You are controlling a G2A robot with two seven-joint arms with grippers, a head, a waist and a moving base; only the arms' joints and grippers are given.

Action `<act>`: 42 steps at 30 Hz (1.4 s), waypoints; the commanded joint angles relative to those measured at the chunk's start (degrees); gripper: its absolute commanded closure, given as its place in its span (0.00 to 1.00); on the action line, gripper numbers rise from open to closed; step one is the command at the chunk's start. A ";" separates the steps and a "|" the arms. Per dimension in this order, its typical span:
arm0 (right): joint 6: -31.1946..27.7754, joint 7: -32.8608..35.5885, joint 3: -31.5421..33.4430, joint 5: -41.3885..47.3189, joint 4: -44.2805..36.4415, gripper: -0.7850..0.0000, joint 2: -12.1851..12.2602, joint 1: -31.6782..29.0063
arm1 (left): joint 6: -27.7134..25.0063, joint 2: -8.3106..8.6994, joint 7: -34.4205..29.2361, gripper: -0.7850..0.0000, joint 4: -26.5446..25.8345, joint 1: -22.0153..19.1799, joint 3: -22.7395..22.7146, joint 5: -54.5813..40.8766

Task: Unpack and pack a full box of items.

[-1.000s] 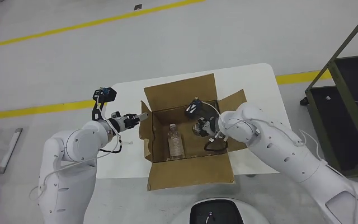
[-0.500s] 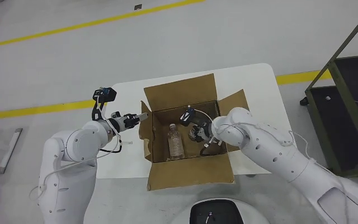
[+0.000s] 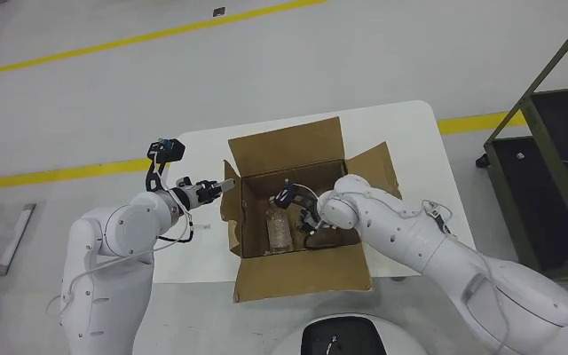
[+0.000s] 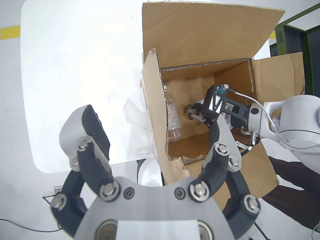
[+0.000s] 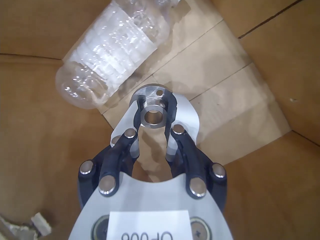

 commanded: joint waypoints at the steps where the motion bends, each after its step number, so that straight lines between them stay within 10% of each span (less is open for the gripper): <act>1: -0.60 -0.56 -0.60 0.40 2.37 1.00 -1.01 0.60 | 0.00 0.00 0.00 0.00 0.00 0.00 0.00 0.00; 16: -2.56 -1.98 -1.90 0.80 12.22 0.42 -6.32 4.05 | 0.00 0.00 0.00 0.00 0.00 0.00 0.00 0.00; 24: -0.60 -7.91 4.55 -1.65 4.90 0.58 -3.65 6.60 | 0.00 0.00 0.00 0.00 0.00 0.00 0.00 0.00; 26: 0.50 -8.85 7.94 -4.28 -0.42 0.75 -1.39 5.77 | 0.00 0.00 0.00 0.00 0.00 0.00 0.00 0.00; 27: 1.44 -9.02 10.11 -5.67 -4.16 0.99 -0.08 4.77 | 0.00 0.00 0.00 0.00 0.00 0.00 0.00 0.00; 34: 8.13 -1.05 31.98 -19.34 -43.26 1.00 9.76 -16.79 | 0.00 0.00 0.00 0.00 0.00 0.00 0.00 0.00; 42: 9.66 5.99 48.95 -27.87 -65.36 1.00 13.70 -37.00 | 0.00 0.00 0.00 0.00 0.00 0.00 0.00 0.00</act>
